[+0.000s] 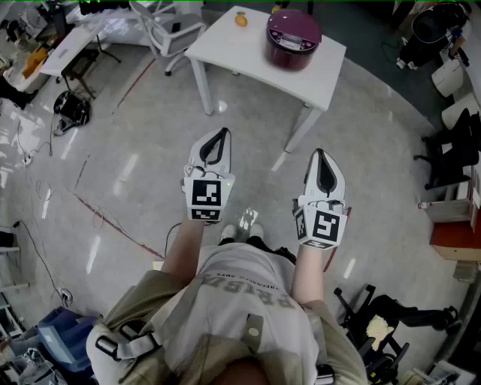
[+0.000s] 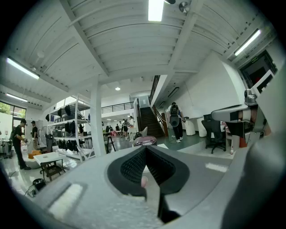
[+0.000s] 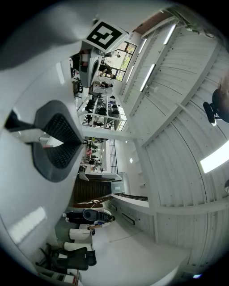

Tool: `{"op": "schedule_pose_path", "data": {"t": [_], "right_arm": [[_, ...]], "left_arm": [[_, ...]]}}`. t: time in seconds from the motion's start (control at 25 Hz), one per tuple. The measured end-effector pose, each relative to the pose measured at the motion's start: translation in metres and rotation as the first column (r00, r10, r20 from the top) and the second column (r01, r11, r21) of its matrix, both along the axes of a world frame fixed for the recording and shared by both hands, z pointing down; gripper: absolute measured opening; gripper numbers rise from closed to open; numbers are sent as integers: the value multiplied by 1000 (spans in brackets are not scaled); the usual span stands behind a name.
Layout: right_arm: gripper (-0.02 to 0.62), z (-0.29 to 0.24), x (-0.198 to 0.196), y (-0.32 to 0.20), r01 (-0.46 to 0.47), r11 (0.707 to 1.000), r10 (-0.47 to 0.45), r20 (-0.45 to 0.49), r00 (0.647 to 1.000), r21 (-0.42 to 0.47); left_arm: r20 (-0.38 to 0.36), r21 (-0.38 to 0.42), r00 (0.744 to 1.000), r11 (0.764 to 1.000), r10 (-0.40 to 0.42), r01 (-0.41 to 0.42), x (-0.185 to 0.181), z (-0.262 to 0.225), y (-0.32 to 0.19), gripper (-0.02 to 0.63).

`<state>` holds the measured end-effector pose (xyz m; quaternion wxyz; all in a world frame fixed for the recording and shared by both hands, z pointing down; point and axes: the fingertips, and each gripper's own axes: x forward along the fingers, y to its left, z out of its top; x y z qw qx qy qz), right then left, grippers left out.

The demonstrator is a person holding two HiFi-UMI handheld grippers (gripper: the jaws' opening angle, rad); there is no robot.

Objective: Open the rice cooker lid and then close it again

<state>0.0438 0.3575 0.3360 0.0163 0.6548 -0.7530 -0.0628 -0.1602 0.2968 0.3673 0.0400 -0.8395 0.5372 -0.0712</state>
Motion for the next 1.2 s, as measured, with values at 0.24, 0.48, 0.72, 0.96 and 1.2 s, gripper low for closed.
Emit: {"op": "schedule_pose_path", "data": {"t": [0.24,0.48,0.72,0.96,1.2], "right_arm": [[-2,1,1,2,4,1000,-4,-8,1000,-7],[-2,3,4,2,6,1000,-6,-10,1000,-16],[-2,10,11,-1,20,999,-21,-5,1000,-28],[81,8,20,-11,86,996,-83,141,987,-9],[295,8,28,-20,96,995,-92,160,983,-16]], "left_arm": [[9,-11,1000,1000,0,0,0,5,1,9],[21,-18,1000,1000,10,-10,7,6,1,9],[34,-27,999,1000,10,-9,16,10,1,9],[-10,-17,1000,1000,-16,15,16,4,-5,11],[-21,-41,1000,999,1,-2,25,2,-12,293]]}}
